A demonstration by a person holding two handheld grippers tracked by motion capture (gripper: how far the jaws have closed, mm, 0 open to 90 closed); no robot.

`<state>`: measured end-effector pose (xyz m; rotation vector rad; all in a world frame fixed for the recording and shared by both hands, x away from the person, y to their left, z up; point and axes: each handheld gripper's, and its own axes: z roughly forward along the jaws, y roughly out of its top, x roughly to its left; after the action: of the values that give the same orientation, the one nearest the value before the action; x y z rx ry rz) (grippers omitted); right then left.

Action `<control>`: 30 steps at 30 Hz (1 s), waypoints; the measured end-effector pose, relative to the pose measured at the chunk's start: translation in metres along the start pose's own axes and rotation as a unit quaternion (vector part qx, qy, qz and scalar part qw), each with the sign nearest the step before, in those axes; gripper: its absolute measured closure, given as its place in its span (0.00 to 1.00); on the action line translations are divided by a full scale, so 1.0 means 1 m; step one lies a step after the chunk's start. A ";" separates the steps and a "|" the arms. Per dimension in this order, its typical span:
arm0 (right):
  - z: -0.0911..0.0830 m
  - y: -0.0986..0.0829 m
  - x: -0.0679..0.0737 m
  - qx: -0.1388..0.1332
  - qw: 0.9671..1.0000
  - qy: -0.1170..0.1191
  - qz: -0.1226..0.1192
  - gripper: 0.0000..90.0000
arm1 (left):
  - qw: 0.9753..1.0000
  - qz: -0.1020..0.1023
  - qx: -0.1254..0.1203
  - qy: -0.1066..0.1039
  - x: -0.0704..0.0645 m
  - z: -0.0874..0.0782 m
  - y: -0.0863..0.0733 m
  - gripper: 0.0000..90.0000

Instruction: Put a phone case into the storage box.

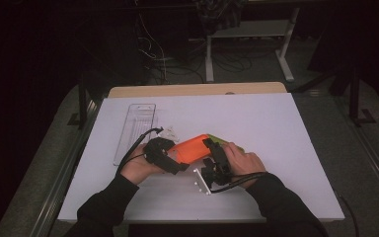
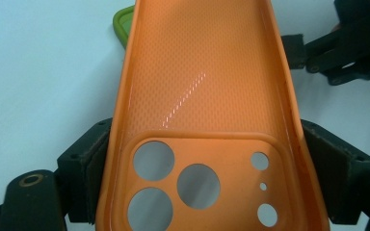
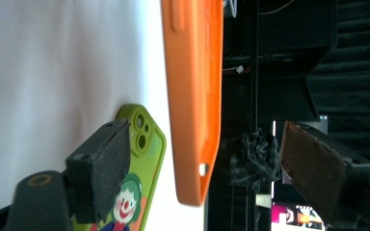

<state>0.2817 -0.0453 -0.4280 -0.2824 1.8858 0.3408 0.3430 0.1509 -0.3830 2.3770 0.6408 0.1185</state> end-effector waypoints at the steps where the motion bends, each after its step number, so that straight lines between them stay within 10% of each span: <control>1: 0.001 0.001 0.001 -0.002 1.000 -0.002 -0.002 0.23 | 1.000 0.000 -0.001 -0.001 0.000 0.000 0.000 0.18; 30: -0.003 0.009 0.007 -0.019 1.000 -0.005 -0.005 0.79 | 1.000 0.001 -0.002 -0.004 -0.001 0.001 0.000 0.18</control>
<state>0.2740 -0.0380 -0.4327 -0.3158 1.8698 0.3702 0.3427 0.1502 -0.3842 2.3738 0.6340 0.1110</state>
